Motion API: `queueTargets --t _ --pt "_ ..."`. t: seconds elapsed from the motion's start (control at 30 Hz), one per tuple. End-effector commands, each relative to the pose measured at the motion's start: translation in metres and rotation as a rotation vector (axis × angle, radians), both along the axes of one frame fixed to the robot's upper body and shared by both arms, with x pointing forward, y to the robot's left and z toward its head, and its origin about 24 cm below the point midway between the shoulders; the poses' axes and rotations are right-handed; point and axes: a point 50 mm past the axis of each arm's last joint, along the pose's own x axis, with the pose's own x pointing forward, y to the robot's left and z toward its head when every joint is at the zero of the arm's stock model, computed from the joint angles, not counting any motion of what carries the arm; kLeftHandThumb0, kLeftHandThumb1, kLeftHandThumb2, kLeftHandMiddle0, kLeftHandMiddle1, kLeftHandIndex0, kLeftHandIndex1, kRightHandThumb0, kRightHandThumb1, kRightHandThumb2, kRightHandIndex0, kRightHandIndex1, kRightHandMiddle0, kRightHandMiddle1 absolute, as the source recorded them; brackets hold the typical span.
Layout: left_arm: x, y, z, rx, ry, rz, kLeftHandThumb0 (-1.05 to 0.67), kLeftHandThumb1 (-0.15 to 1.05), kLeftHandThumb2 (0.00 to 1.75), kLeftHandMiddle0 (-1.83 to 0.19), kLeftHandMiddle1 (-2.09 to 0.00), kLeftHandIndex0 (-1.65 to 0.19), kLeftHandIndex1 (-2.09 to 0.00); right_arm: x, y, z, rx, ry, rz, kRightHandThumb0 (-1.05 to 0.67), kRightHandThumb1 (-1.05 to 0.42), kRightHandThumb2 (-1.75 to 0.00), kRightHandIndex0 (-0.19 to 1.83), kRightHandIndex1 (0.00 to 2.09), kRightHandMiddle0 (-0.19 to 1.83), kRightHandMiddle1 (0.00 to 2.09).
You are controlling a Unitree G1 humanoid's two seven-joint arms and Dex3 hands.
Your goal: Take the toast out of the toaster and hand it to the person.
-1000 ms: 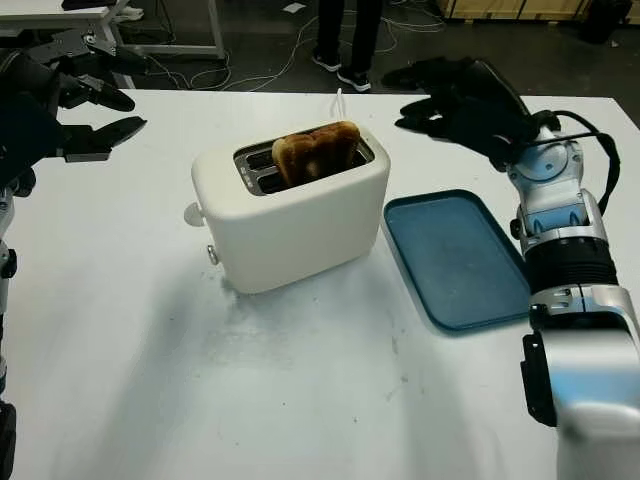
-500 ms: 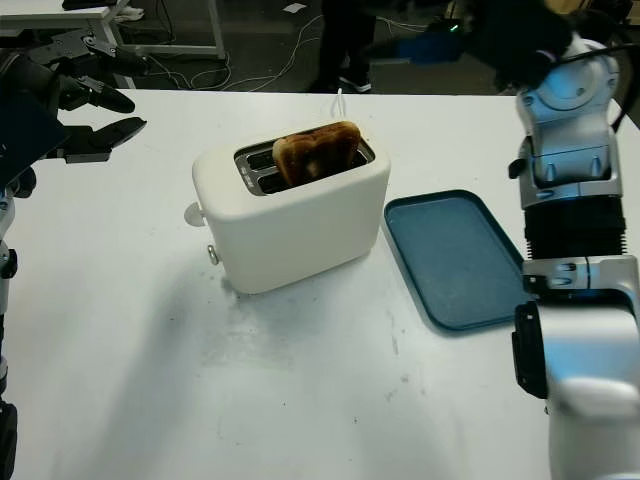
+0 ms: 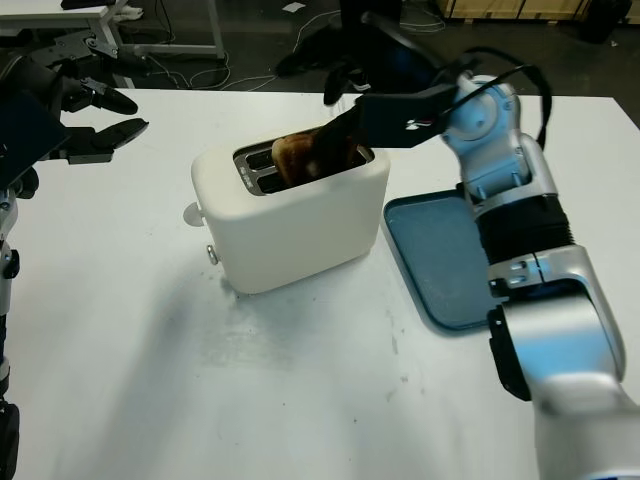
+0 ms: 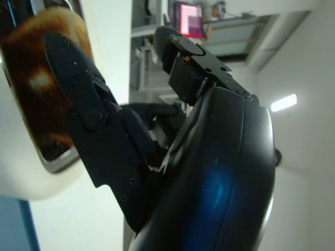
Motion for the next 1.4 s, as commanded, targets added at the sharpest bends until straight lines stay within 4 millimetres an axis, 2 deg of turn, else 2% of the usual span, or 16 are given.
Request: queueTargets --t 0.0,0.07,0.13,0.2,0.27,0.57,0.77,0.87,0.9,0.97,1.27,1.37 --pt "-0.001 0.003 -0.001 0.013 0.003 0.013 -0.19 0.65 0.52 -0.35 -1.12 -0.38 -0.84 0.001 0.004 0.001 -0.023 -0.007 0.006 -0.71 -0.64 0.0 0.81 1.65 0.76 0.01" --pt "-0.002 0.004 -0.001 0.007 0.01 0.015 -0.18 0.66 0.51 -0.34 -1.11 -0.37 -0.83 0.001 0.005 -0.002 -0.038 -0.016 0.007 -0.71 -0.65 0.0 0.54 1.18 0.75 0.01" --pt "-0.002 0.004 -0.001 0.009 0.008 0.019 -0.17 0.67 0.5 -0.33 -1.1 -0.36 -0.82 0.003 0.005 -0.005 -0.041 -0.011 0.003 -0.69 -0.65 0.0 0.42 0.84 0.75 0.0" --pt "-0.003 0.003 0.001 0.018 0.006 0.02 -0.17 0.67 0.5 -0.33 -1.1 -0.37 -0.82 0.004 0.005 -0.008 -0.038 -0.006 0.001 -0.68 -0.65 0.0 0.42 0.75 0.75 0.0" --pt "-0.003 0.002 0.002 0.023 0.011 0.022 -0.18 0.68 0.49 -0.33 -1.09 -0.37 -0.81 0.006 0.005 -0.011 -0.04 0.003 -0.006 -0.64 -0.65 0.0 0.49 0.76 0.75 0.0" --pt "-0.002 0.002 0.003 0.008 0.01 0.014 -0.21 0.68 0.48 -0.34 -1.09 -0.38 -0.8 0.008 0.005 -0.017 -0.069 0.015 -0.003 -0.66 -0.65 0.0 0.48 0.74 0.76 0.01" --pt "-0.002 0.001 0.002 0.004 0.011 0.015 -0.18 0.68 0.49 -0.34 -1.09 -0.37 -0.8 0.008 0.002 -0.019 -0.09 0.027 -0.007 -0.62 -0.64 0.0 0.75 0.79 0.76 0.01" --pt "-0.002 0.002 0.001 -0.005 0.012 0.017 -0.19 0.68 0.49 -0.33 -1.09 -0.37 -0.8 0.008 0.0 -0.02 -0.109 0.034 -0.006 -0.59 -0.64 0.0 0.71 0.74 0.77 0.01" --pt "-0.003 0.002 0.001 -0.006 0.014 0.019 -0.18 0.68 0.49 -0.33 -1.09 -0.37 -0.79 0.008 0.0 -0.02 -0.118 0.033 -0.004 -0.61 -0.64 -0.01 0.59 0.68 0.78 0.01" --pt "-0.003 0.002 0.002 0.004 0.01 0.019 -0.18 0.68 0.48 -0.33 -1.09 -0.37 -0.79 0.008 -0.002 -0.021 -0.14 0.034 -0.006 -0.63 -0.65 -0.01 0.51 0.64 0.79 0.02" --pt "-0.004 0.002 0.003 0.02 0.005 0.023 -0.14 0.69 0.46 -0.35 -1.09 -0.39 -0.79 0.005 -0.007 -0.024 -0.227 0.014 -0.01 -0.69 -0.64 0.0 0.74 0.85 0.84 0.04" --pt "-0.004 0.001 0.003 -0.002 0.013 0.023 -0.11 0.7 0.46 -0.34 -1.07 -0.38 -0.78 0.004 -0.009 -0.025 -0.242 0.023 -0.01 -0.63 -0.62 0.0 0.65 0.81 0.87 0.05"
